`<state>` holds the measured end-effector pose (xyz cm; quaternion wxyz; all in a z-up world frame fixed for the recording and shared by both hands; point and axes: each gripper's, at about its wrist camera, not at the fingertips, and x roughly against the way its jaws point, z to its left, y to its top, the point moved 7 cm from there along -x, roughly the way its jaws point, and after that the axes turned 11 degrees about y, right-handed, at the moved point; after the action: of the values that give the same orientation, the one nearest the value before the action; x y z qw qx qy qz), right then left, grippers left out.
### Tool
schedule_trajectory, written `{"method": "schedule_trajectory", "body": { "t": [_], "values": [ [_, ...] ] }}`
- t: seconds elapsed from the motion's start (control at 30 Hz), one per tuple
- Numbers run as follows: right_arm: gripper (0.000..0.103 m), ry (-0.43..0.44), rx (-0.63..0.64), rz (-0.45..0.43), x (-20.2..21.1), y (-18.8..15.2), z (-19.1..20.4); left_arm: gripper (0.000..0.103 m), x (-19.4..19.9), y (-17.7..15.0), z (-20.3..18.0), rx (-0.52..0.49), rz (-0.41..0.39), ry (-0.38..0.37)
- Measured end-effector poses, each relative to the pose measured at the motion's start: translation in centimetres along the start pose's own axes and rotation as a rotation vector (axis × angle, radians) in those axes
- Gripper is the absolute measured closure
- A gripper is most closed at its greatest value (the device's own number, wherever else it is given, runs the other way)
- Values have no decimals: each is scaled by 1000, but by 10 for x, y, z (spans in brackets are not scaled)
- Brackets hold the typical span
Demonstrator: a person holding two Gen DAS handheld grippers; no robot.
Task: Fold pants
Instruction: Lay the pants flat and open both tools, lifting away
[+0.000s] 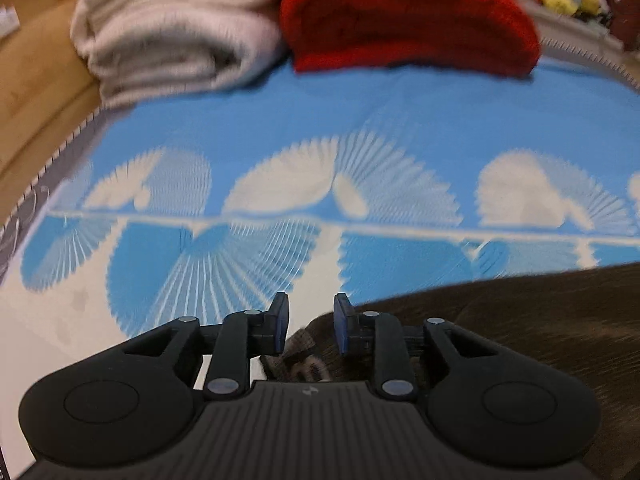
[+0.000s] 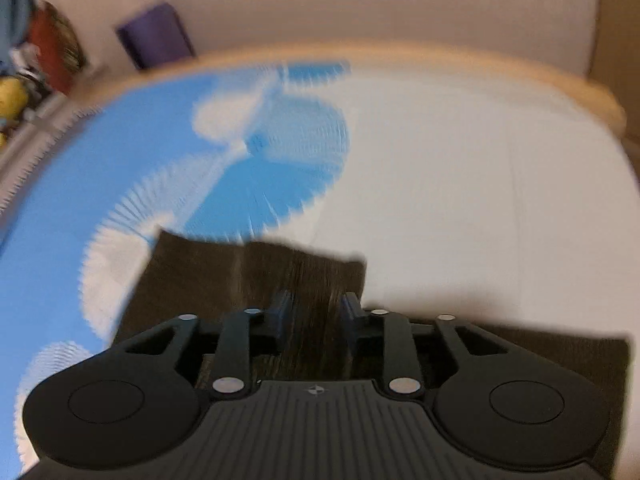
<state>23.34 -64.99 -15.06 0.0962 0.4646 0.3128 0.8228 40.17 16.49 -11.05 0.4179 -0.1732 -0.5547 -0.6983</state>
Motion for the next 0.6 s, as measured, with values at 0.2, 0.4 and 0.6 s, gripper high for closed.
{"method": "schedule_trajectory", "body": {
  "t": [0.2,0.4,0.6],
  "values": [
    [70,350,77,-44,110,13,-6,70,72,9,-12,100,-66,-126],
    [56,618,371,-128,252,-20,-20,58,177,-15,-27,105,-200,-217],
    [55,684,451,-205,342,-53,-78,51,261,-97,-60,34,-239,-294]
  ]
}}
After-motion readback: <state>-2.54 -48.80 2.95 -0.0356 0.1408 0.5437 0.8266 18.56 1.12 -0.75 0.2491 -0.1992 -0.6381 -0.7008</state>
